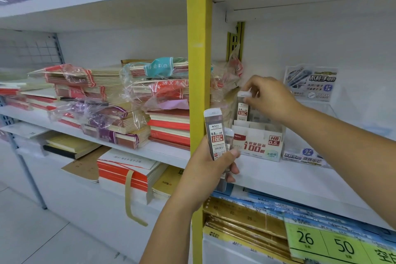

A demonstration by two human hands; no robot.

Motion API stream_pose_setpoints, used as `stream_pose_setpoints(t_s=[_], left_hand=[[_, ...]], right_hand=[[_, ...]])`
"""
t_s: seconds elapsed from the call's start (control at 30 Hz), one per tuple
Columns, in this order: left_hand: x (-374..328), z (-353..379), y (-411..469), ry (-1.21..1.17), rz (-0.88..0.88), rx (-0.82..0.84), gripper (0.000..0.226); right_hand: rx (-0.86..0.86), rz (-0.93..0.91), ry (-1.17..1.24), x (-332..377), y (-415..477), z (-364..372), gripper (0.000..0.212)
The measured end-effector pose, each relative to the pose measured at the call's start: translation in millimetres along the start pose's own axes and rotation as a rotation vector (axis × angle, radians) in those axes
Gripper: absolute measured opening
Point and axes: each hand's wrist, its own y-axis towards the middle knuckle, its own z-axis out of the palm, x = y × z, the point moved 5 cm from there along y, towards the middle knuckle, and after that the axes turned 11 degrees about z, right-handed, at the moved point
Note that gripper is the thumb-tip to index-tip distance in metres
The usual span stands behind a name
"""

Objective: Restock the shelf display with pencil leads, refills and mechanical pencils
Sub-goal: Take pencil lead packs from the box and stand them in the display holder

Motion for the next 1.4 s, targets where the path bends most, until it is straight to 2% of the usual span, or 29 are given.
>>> stream_pose_setpoints(t_s=[0.13,0.2,0.27,0.37,0.43,0.47,0.57,0.67,0.77,0.93,1.1,1.3,1.4], left_hand=[[0,-1,0,-0.017,-0.022,-0.019,0.024],[-1,-1,0,-0.034,-0.028,-0.027,0.028],[-1,0,0,-0.038,-0.032,-0.019,0.03],[-4,4,0,-0.047,-0.027,0.002,0.031],[-5,8,0,-0.043,-0.023,0.018,0.032],[-5,10,1,-0.037,-0.023,0.021,0.032],[-3,13,0,-0.023,-0.034,-0.004,0.029],[0,10,0,0.001,-0.043,-0.035,0.015],[2,4,1,-0.024,-0.058,-0.076,0.016],[4,-3,2,-0.05,-0.03,-0.097,0.019],[2,-6,2,-0.067,-0.011,-0.093,0.02],[2,-7,2,-0.076,-0.005,-0.1,0.02],[1,-7,2,-0.092,-0.002,-0.109,0.02]], right_hand=[[-0.014,0.004,-0.232,-5,-2,2,0.028],[-0.044,-0.017,-0.22,-1,-10,-5,0.031],[-0.052,-0.03,0.007,7,-28,-18,0.025],[0.229,0.008,0.408,24,-64,-23,0.021],[0.373,-0.019,0.505,35,-84,-21,0.022],[0.386,-0.028,0.541,36,-89,-19,0.021],[0.301,0.074,0.706,26,-86,-24,0.017],[0.083,0.25,0.88,5,-66,-44,0.011],[-0.063,0.133,0.641,3,-44,-59,0.019],[-0.023,-0.055,0.209,14,-29,-37,0.018],[0.006,-0.077,0.094,14,-20,-18,0.02],[0.004,-0.007,0.135,7,-10,-9,0.031],[-0.016,-0.03,-0.045,5,-9,-3,0.023]])
